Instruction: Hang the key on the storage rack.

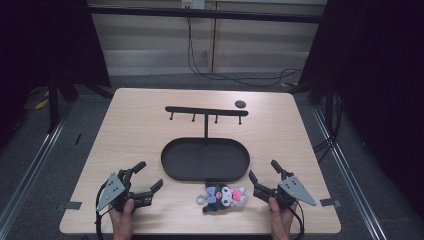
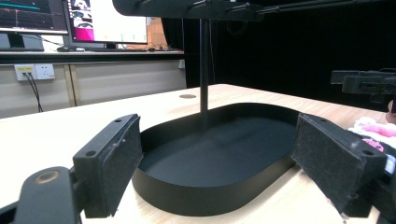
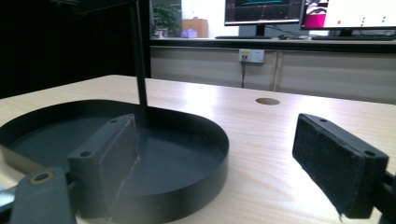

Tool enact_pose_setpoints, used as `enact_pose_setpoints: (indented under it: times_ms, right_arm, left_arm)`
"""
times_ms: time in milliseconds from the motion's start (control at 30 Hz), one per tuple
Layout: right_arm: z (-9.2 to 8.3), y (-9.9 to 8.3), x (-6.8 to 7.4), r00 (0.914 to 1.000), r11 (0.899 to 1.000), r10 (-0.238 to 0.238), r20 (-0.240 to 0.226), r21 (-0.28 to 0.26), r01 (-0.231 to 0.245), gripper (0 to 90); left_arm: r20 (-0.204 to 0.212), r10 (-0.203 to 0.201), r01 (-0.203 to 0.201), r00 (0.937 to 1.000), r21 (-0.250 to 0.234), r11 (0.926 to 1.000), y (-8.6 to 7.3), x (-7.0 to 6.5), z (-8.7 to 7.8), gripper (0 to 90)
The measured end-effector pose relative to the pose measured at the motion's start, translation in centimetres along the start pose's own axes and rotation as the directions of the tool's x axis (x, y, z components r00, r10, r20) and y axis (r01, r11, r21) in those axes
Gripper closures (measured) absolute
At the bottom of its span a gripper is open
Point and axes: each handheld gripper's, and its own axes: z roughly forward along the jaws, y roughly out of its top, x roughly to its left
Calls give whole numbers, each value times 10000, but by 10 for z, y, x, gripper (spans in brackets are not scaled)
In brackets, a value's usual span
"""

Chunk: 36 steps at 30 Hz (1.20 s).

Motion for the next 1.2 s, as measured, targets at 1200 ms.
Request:
enact_pose_setpoints:
  times_ms: [1200]
  right_arm:
    - [3, 15, 23, 9800, 9705, 832, -1808, 2378, -386, 352]
  left_arm:
    - [65, 102, -102, 9999, 21, 9999, 0, 0, 0, 156]
